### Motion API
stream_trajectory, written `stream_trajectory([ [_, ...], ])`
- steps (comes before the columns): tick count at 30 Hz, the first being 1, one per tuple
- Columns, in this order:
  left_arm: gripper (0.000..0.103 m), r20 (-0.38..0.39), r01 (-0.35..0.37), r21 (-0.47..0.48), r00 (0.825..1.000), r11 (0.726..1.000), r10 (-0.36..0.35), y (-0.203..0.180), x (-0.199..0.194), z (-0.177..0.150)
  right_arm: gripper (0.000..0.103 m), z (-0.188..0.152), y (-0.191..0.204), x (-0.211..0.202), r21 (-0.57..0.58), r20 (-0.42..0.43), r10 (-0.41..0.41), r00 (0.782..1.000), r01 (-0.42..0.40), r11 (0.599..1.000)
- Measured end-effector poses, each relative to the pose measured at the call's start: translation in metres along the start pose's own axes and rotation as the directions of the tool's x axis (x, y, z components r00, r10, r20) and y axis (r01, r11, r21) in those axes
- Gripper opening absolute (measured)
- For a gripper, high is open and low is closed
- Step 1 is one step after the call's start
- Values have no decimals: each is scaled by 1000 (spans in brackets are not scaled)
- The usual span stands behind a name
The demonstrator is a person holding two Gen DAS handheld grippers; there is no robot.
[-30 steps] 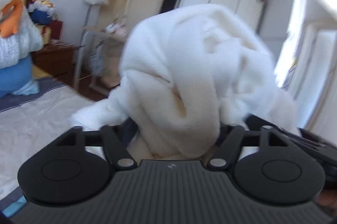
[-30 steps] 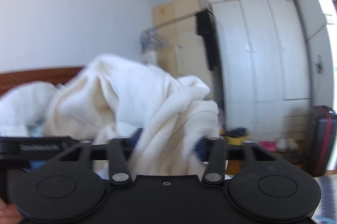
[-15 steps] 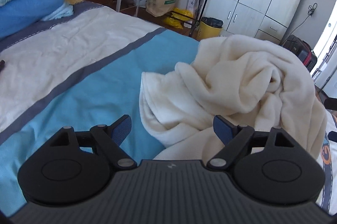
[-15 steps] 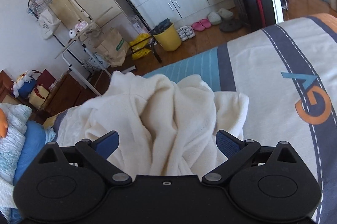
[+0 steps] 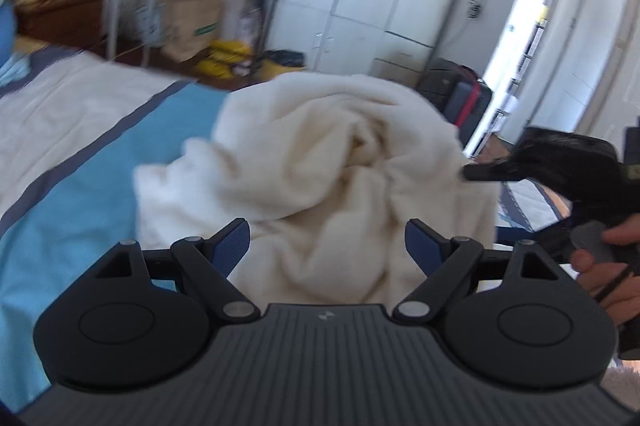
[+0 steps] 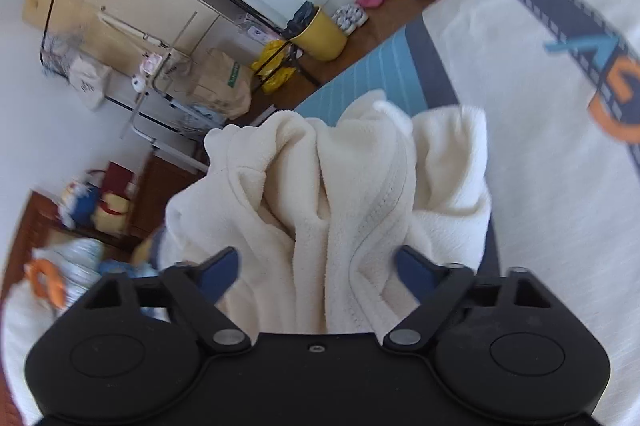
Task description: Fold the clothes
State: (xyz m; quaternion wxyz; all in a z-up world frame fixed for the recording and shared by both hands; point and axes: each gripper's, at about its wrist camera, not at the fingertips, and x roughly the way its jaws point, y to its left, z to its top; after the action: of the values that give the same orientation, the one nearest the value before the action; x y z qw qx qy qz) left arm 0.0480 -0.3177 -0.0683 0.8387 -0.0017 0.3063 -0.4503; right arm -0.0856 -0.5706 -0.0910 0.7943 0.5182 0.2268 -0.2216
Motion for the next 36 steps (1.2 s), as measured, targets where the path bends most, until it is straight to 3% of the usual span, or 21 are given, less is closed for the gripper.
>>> stream_trajectory([
  [2, 84, -5, 14, 53, 1000, 998, -14, -16, 12, 0, 53, -1, 2, 5, -34, 2, -36, 999, 36, 999],
  [3, 84, -12, 18, 75, 1000, 997, -17, -22, 19, 0, 33, -2, 6, 7, -66, 9, -52, 999, 52, 996],
  [4, 84, -20, 22, 96, 1000, 995, -20, -29, 26, -1, 23, -2, 11, 8, -96, 21, -51, 998, 52, 994],
  [7, 84, -60, 51, 95, 997, 994, -46, -39, 46, 0, 16, -3, 25, 7, -184, 59, -10, 998, 21, 983],
  [11, 85, -115, 72, 89, 992, 993, -61, -49, 69, 3, 15, -3, 37, 0, -239, 84, 128, 988, -105, 965],
  [13, 83, -112, 17, 124, 994, 992, -3, -54, 74, 4, 14, -2, 39, -3, -244, 93, 195, 976, -167, 955],
  [15, 32, -112, -4, 149, 993, 989, 21, -55, 75, 8, 14, -1, 42, -5, -253, 102, 237, 966, -205, 945],
  [17, 17, -109, 14, 133, 994, 991, 0, -50, 69, 16, 14, 0, 45, -6, -274, 116, 254, 960, -215, 937],
  [21, 14, -33, -85, 199, 995, 976, 93, -47, 40, 36, 14, -1, 54, -6, -329, 128, 290, 949, -235, 915],
  [26, 12, 55, -225, 274, 974, 935, 219, -41, 5, 58, 19, -9, 78, -5, -406, 91, 347, 933, -284, 869],
  [27, 12, 67, -254, 276, 967, 927, 246, -36, -1, 61, 28, -12, 83, -6, -420, 83, 353, 932, -288, 861],
  [29, 12, 85, -312, 243, 950, 919, 300, -11, -12, 66, 32, -14, 86, -12, -434, 91, 354, 931, -283, 855],
  [32, 12, 108, -395, 189, 918, 899, 381, 27, -29, 75, 47, -15, 79, -23, -417, 118, 343, 932, -266, 869],
  [34, 12, 80, -436, 132, 900, 890, 429, 62, -39, 74, 50, -15, 75, -30, -406, 137, 334, 932, -255, 877],
  [36, 12, 62, -488, 109, 873, 866, 484, 94, -48, 69, 51, -15, 68, -26, -381, 122, 284, 951, -219, 898],
])
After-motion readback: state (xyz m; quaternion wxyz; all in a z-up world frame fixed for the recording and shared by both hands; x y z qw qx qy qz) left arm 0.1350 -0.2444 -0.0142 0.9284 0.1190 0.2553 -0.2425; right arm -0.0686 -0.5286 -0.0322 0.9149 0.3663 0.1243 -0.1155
